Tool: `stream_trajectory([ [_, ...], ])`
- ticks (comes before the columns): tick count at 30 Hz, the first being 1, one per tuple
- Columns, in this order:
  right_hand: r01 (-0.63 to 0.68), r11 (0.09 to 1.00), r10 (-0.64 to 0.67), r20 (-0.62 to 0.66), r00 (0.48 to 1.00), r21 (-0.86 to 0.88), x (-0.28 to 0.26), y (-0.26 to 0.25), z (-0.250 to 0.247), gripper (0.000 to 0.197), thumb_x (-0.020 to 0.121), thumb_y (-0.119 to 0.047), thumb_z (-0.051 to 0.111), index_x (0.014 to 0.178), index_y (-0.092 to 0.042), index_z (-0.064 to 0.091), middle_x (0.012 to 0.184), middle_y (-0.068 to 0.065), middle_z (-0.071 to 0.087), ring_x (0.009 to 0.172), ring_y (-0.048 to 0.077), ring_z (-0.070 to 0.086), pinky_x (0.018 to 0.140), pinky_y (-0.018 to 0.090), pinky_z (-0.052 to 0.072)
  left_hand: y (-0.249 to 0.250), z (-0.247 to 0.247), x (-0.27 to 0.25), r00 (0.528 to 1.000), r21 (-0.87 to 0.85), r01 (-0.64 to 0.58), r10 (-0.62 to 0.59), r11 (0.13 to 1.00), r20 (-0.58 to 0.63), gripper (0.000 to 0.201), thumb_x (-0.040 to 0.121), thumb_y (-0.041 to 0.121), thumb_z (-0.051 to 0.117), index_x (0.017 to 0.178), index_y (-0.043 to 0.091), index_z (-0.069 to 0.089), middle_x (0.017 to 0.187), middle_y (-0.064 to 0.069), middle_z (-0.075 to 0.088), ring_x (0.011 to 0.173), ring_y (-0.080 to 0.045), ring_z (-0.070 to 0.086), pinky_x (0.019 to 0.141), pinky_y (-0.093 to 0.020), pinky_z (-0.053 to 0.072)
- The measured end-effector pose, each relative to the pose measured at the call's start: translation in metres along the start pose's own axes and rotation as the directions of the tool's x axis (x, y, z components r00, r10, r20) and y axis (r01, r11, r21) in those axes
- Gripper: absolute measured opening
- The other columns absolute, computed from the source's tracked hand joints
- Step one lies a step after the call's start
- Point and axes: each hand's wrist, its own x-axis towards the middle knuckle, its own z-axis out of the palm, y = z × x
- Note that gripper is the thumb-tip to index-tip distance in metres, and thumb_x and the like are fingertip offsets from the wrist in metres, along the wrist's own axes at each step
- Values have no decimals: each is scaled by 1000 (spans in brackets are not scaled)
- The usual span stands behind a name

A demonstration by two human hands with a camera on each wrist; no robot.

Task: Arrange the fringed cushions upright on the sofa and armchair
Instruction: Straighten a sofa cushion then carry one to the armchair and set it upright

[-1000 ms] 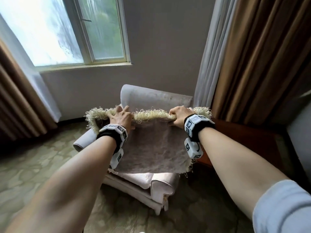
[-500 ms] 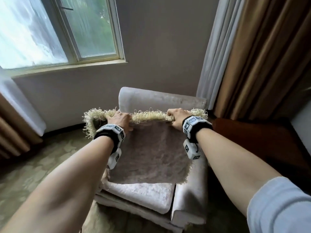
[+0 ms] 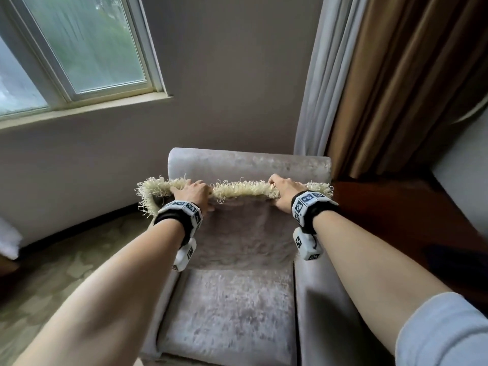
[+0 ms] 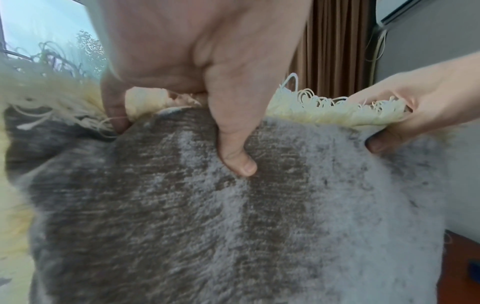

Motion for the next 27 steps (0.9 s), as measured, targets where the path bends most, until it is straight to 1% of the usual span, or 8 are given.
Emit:
stream_trajectory([
  [2, 21, 1000, -21, 30, 999, -3, 27, 1, 3, 42, 79, -25, 63, 119, -30, 57, 117, 8, 65, 109, 37, 63, 89, 40, 51, -5, 7, 26, 1000, -10, 11, -11, 1000, 11, 30, 73, 38, 78, 68, 26, 51, 106, 6, 57, 115, -24, 44, 96, -64, 32],
  [4, 36, 999, -36, 40, 999, 11, 53, 1, 7, 35, 79, -32, 65, 114, -33, 63, 119, 6, 66, 111, 35, 63, 90, 38, 51, -9, 15, 49, 1000, -28, 20, -20, 999, 11, 38, 72, 39, 79, 63, 25, 45, 102, 8, 56, 112, -24, 46, 96, -64, 32],
  [9, -19, 999, 15, 80, 997, 44, 104, 12, 30, 44, 80, -34, 64, 124, -38, 59, 128, 5, 64, 115, 36, 60, 96, 38, 48, -14, 32, 105, 997, -56, -16, 21, 998, 79, 43, 72, 35, 80, 54, 25, 42, 84, 10, 48, 106, -25, 53, 94, -62, 34],
  [13, -82, 997, 81, 114, 990, 6, 143, 22, 50, 51, 84, -34, 65, 134, -36, 54, 136, 3, 59, 124, 32, 55, 105, 38, 38, -11, 51, 152, 992, -72, -52, 60, 996, 115, 40, 73, 32, 79, 58, 20, 44, 76, 8, 55, 94, -26, 59, 95, -60, 33],
  [17, -122, 987, 139, 171, 975, -106, 179, 27, 78, 43, 86, -42, 65, 128, -38, 57, 123, -3, 65, 119, 25, 55, 96, 40, 27, -13, 83, 203, 978, -122, -95, 115, 988, 173, 33, 70, 40, 80, 74, 25, 51, 89, -1, 66, 95, -29, 64, 89, -49, 45],
  [21, -198, 973, 213, 128, 969, -121, 201, 36, 114, 34, 88, -21, 60, 117, -39, 63, 118, -4, 62, 116, 23, 47, 86, 40, 24, -14, 123, 237, 978, -244, -161, 189, 956, 92, 26, 88, 29, 63, 107, 14, 54, 108, -11, 68, 102, -33, 62, 83, -40, 50],
  [24, -314, 947, 311, -46, 949, -70, 209, 42, 129, 25, 87, -13, 56, 103, -31, 62, 116, 0, 59, 115, 24, 46, 93, 42, 27, -18, 142, 252, 991, -315, -122, 131, 941, 7, 19, 95, 18, 45, 114, 14, 46, 117, -6, 60, 113, -29, 55, 98, -53, 40],
  [27, -330, 943, 331, 2, 944, -42, 214, 38, 139, 20, 91, -22, 56, 111, -26, 55, 126, 1, 54, 123, 25, 44, 101, 45, 28, -30, 157, 261, 982, -300, -148, 176, 942, 68, 32, 93, 18, 44, 125, 19, 42, 133, -5, 54, 122, -24, 52, 106, -52, 34],
])
